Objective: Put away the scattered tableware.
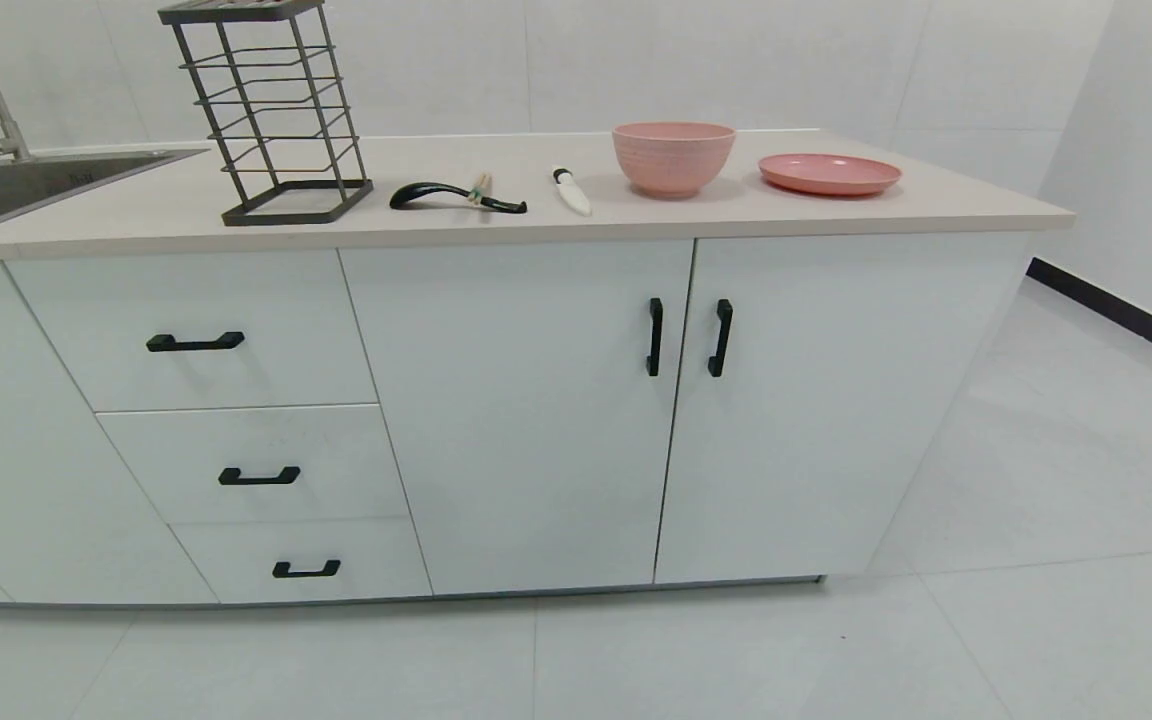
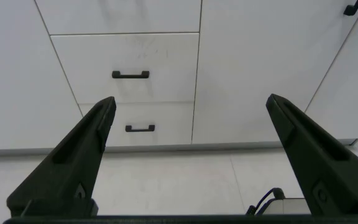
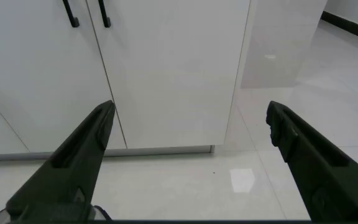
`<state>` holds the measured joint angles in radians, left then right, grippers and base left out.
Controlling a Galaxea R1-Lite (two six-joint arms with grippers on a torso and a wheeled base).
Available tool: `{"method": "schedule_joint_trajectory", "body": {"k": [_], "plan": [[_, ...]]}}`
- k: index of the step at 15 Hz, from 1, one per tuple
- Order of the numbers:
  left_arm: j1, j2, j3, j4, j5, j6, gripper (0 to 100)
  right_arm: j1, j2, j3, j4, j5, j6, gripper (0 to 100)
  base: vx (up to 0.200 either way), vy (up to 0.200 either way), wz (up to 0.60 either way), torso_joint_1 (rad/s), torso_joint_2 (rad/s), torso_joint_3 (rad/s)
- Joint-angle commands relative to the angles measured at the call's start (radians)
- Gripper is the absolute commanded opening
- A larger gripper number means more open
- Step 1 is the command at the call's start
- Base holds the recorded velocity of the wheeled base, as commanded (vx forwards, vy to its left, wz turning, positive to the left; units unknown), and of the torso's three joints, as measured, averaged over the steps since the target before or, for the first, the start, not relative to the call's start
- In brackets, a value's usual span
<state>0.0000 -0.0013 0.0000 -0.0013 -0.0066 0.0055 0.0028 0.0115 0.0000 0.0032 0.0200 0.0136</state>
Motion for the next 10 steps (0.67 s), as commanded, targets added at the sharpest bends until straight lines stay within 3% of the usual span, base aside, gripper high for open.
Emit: {"method": "schedule_joint_trajectory", "body": {"k": [1,4,5,8,10], "plan": [[0.000,0.001,0.000,0.000,0.000,-0.002,100,0.000,0.001,0.000,0.000,0.001,-0.001,100,0.000,0.000,0.00,0.000,0.00,0.000],[0.000,0.001,0.000,0.000,-0.001,-0.002,100,0.000,0.001,0.000,-0.012,0.006,-0.011,100,0.000,0.000,0.00,0.000,0.00,0.000],[0.000,0.001,0.000,0.000,-0.001,-0.002,100,-0.001,0.001,0.000,-0.111,0.008,-0.014,100,0.000,0.000,0.00,0.000,0.00,0.000],[0.000,0.001,0.000,-0.002,-0.001,-0.001,100,-0.003,0.001,-0.005,-0.215,0.009,-0.044,100,0.000,0.000,0.00,0.000,0.00,0.000],[0.000,0.001,0.000,-0.002,-0.001,0.001,100,-0.003,0.016,-0.077,-0.207,0.097,-0.049,100,0.000,0.000,0.00,0.000,0.00,0.000]]}}
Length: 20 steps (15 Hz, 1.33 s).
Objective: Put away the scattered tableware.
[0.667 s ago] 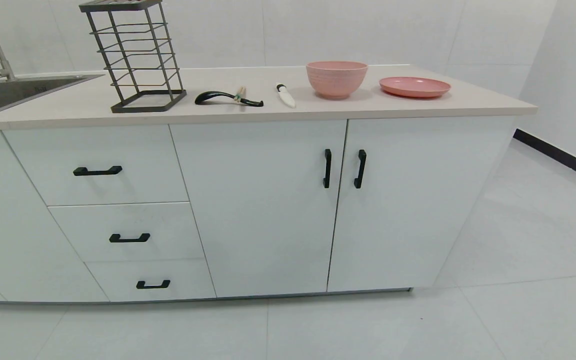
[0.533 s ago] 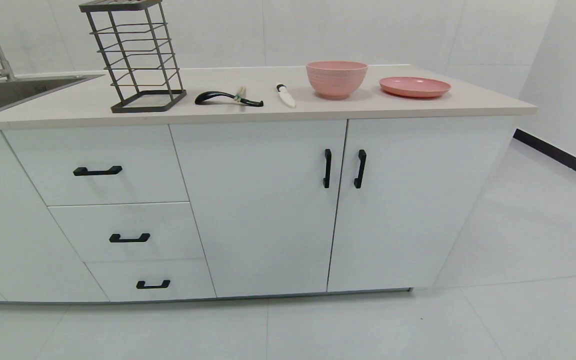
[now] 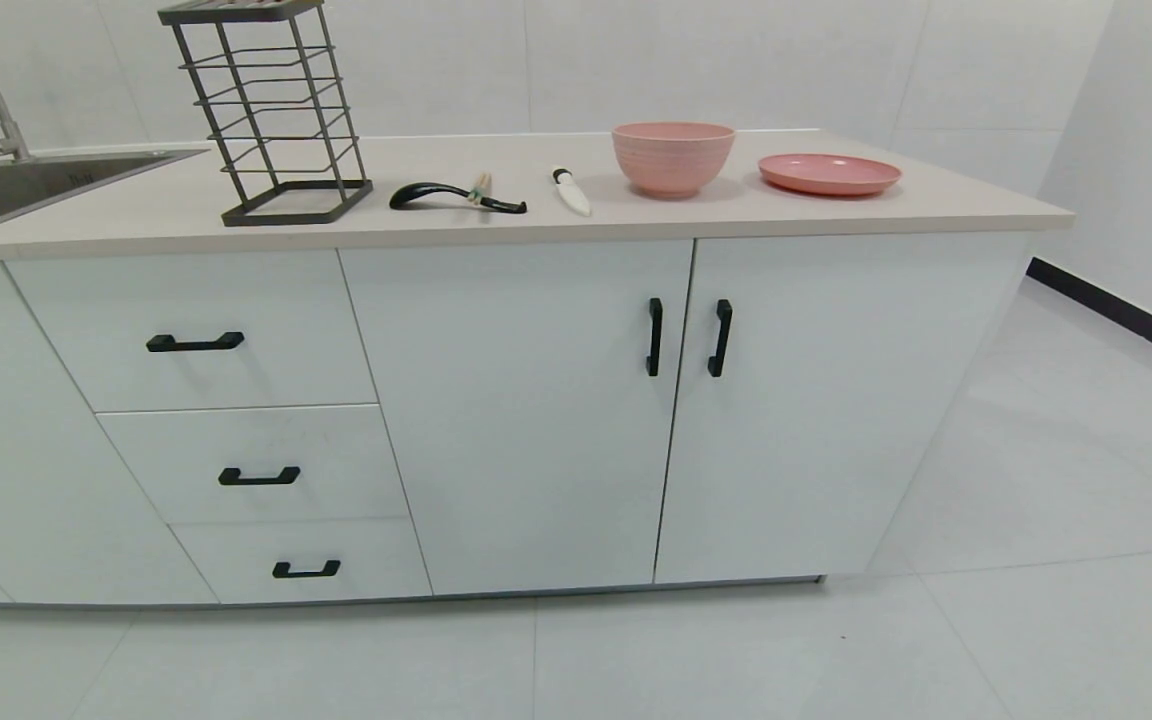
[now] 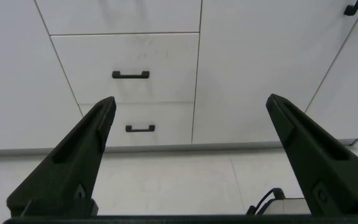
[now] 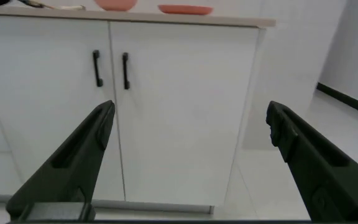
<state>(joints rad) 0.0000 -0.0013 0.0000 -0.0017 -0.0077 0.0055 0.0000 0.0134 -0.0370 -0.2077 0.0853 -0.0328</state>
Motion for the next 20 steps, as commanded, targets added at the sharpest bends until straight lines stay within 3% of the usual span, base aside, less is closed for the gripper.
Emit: {"method": "schedule_joint_trajectory", "body": {"k": [1,5,7,12,20], "plan": [[0.000,0.001,0.000,0.000,0.000,0.001,100,0.000,0.060,-0.070,0.017,0.074,-0.015,100,0.000,0.000,0.00,0.000,0.00,0.000],[0.000,0.001,0.000,-0.001,0.000,0.002,100,0.074,0.293,-0.093,0.021,0.234,-0.055,100,0.000,0.000,0.00,0.000,0.00,0.000],[0.000,0.001,0.000,-0.001,0.000,0.002,100,0.130,0.405,-0.103,0.016,0.235,-0.049,100,0.000,0.000,0.00,0.000,0.00,0.000],[0.000,0.001,0.000,0.000,0.000,0.002,100,0.152,0.629,-0.211,-0.006,0.272,-0.041,100,0.000,0.000,0.00,0.000,0.00,0.000],[0.000,0.001,0.000,0.000,0.000,0.001,100,0.146,1.134,-0.204,-0.501,0.304,-0.058,100,0.000,0.000,0.00,0.000,0.00,0.000]]}}
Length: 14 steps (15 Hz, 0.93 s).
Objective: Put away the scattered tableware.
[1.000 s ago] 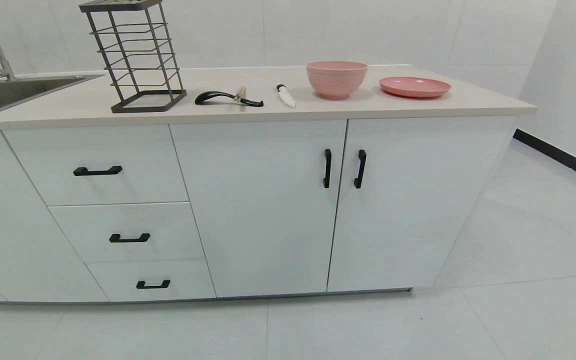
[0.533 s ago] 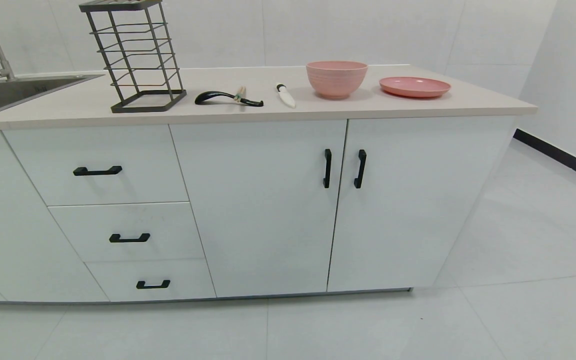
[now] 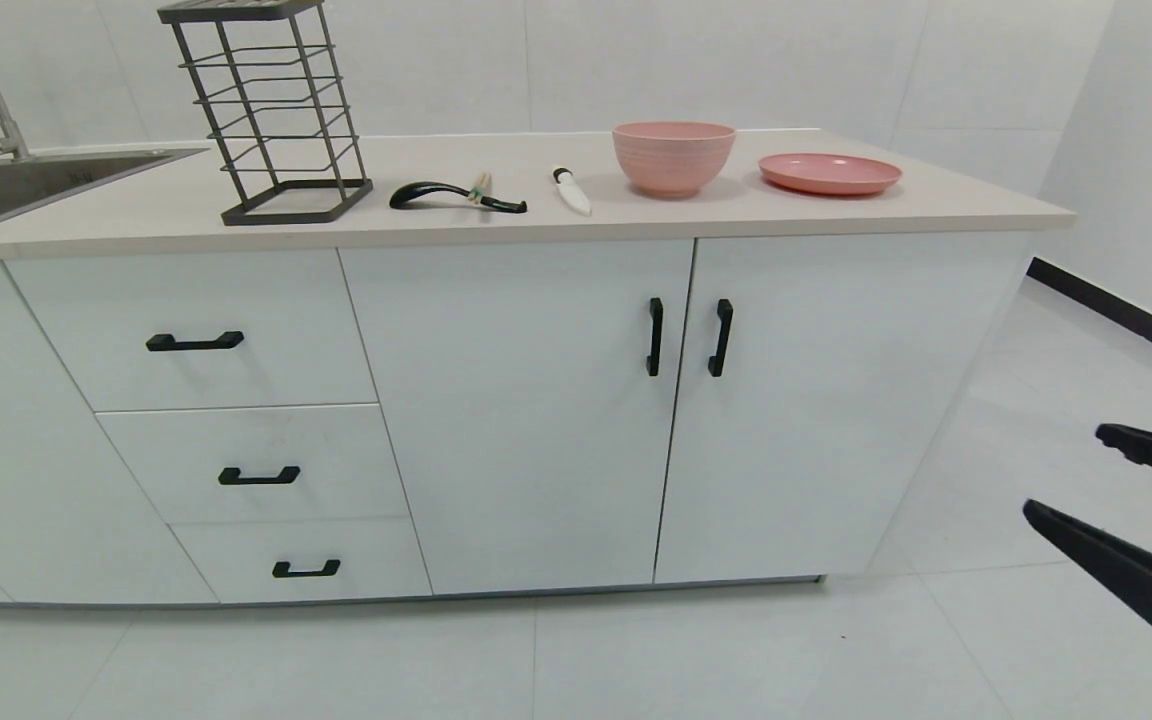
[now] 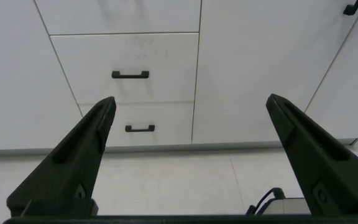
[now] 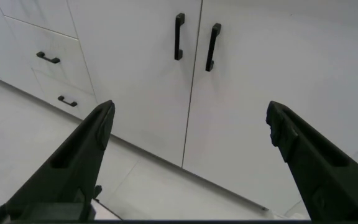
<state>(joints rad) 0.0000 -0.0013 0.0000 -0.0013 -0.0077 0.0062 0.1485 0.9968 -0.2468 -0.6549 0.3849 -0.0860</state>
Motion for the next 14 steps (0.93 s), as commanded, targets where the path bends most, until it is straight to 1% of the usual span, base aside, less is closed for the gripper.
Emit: {"method": "schedule_joint_trajectory", "body": {"k": [1,2,4,6,7,8,9,10,12,13,14], "plan": [[0.000,0.001,0.000,0.000,0.000,0.000,100,-0.006,0.229,0.024,-0.152,0.006,-0.012,100,0.000,0.000,0.00,0.000,0.00,0.000],[0.000,0.001,0.000,0.000,0.000,0.000,100,-0.017,0.289,0.034,-0.213,0.023,-0.015,100,0.000,0.000,0.00,0.000,0.00,0.000],[0.000,0.001,0.000,0.000,0.000,0.000,100,-0.043,0.350,0.034,-0.276,0.045,-0.017,100,0.000,0.000,0.00,0.000,0.00,0.000],[0.000,0.001,0.000,0.000,0.000,0.000,100,-0.049,0.387,0.023,-0.295,0.061,-0.043,100,0.000,0.000,0.00,0.000,0.00,0.000],[0.000,0.001,0.000,-0.003,-0.011,-0.005,100,-0.043,0.419,0.011,-0.302,0.078,-0.052,100,0.000,0.000,0.00,0.000,0.00,0.000],[0.000,0.001,0.000,-0.005,-0.028,-0.017,100,-0.041,0.439,0.000,-0.316,0.091,-0.054,100,0.000,0.000,0.00,0.000,0.00,0.000],[0.000,0.001,0.000,-0.005,-0.032,-0.020,100,-0.044,0.444,-0.006,-0.330,0.106,-0.067,100,0.000,0.000,0.00,0.000,0.00,0.000],[0.000,0.001,0.000,-0.003,-0.031,-0.018,100,-0.046,0.444,-0.008,-0.333,0.112,-0.072,100,0.000,0.000,0.00,0.000,0.00,0.000],[0.003,0.001,0.000,-0.016,-0.026,0.003,100,-0.046,0.436,0.000,-0.335,0.121,-0.078,100,0.000,0.000,0.00,0.000,0.00,0.000],[0.003,0.001,-0.021,-0.157,-0.028,-0.009,100,-0.047,0.434,0.001,-0.335,0.120,-0.078,100,0.000,0.000,0.00,0.000,0.00,0.000],[0.005,0.001,-0.089,-0.278,-0.026,-0.025,100,-0.049,0.434,0.001,-0.335,0.121,-0.078,100,0.000,0.000,0.00,0.000,0.00,0.000]]}}
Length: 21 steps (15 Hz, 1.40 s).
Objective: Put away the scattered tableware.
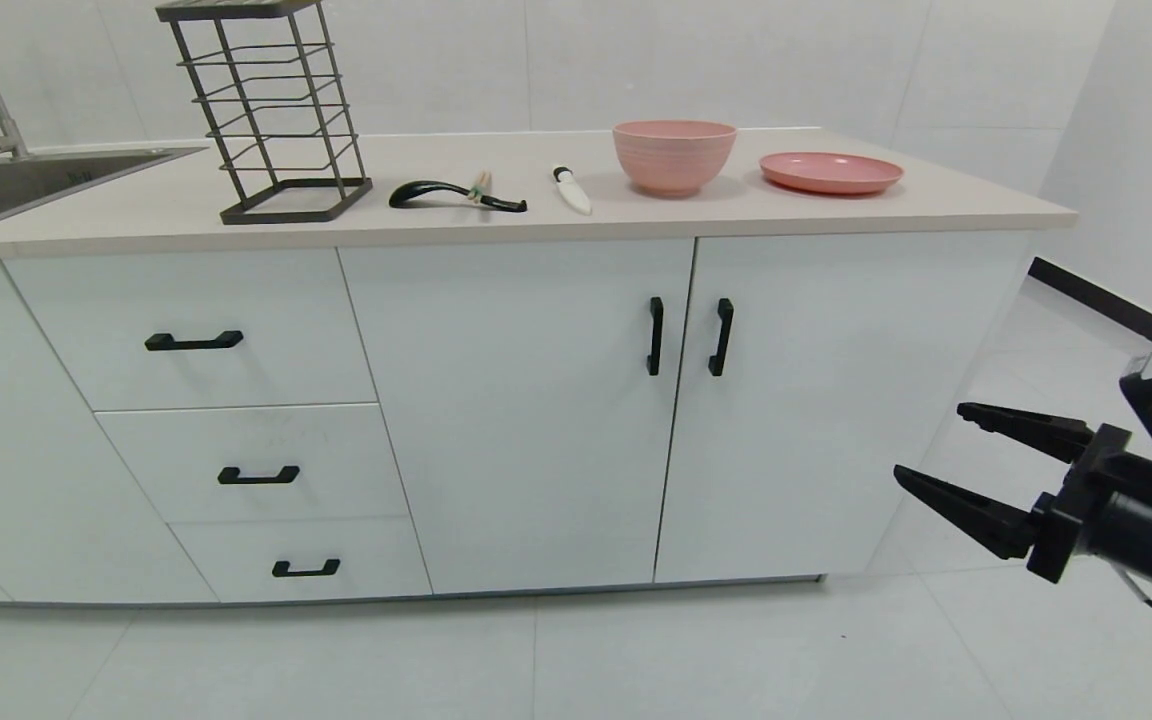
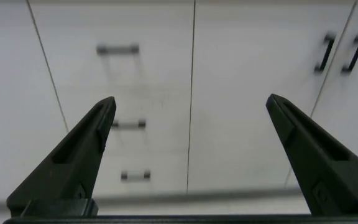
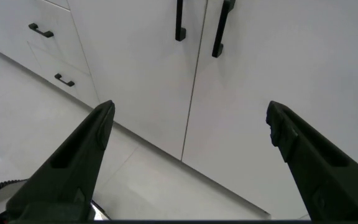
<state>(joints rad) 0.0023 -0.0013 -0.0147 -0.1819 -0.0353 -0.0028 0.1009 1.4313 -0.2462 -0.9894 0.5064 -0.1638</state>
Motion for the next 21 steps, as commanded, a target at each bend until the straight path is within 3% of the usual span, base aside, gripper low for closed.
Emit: {"method": "schedule_joint_trajectory", "body": {"k": [1,2,3,4,6,9,17,21], "plan": [[0.001,0.001,-0.113,-0.056,0.000,-0.019,100,-0.001,0.003,-0.005,0.000,0.000,0.000,100,0.000,0.000,0.00,0.000,0.00,0.000],[-0.001,0.001,-0.149,0.015,-0.006,-0.020,100,0.002,0.005,-0.008,0.000,0.000,0.000,100,0.000,0.000,0.00,0.000,0.00,0.000],[-0.004,0.012,-0.223,0.107,-0.043,-0.025,100,0.010,0.009,-0.016,0.000,0.001,0.000,100,0.000,0.000,0.00,0.000,0.00,0.000],[-0.005,0.052,-0.274,0.130,-0.092,-0.025,100,0.010,0.015,-0.031,0.000,0.003,0.000,100,0.000,0.000,0.00,0.000,0.00,0.000],[-0.022,0.155,-0.321,0.121,-0.153,-0.036,100,0.011,0.032,-0.056,-0.003,0.006,-0.002,100,0.000,0.000,0.00,0.000,0.00,0.000],[-0.039,0.208,-0.277,0.121,-0.284,-0.092,100,0.016,0.070,-0.067,-0.035,0.017,-0.003,100,0.000,0.000,0.00,0.000,0.00,0.000],[-0.059,0.242,-0.245,0.151,-0.351,-0.075,100,0.016,0.290,-0.185,-0.072,0.067,-0.059,100,0.050,-0.075,0.00,0.001,0.00,0.000],[-0.062,0.438,-0.390,0.116,-0.388,-0.074,100,0.039,0.443,-0.245,-0.183,0.118,-0.059,100,0.000,0.000,0.00,0.000,0.00,0.000]]}}
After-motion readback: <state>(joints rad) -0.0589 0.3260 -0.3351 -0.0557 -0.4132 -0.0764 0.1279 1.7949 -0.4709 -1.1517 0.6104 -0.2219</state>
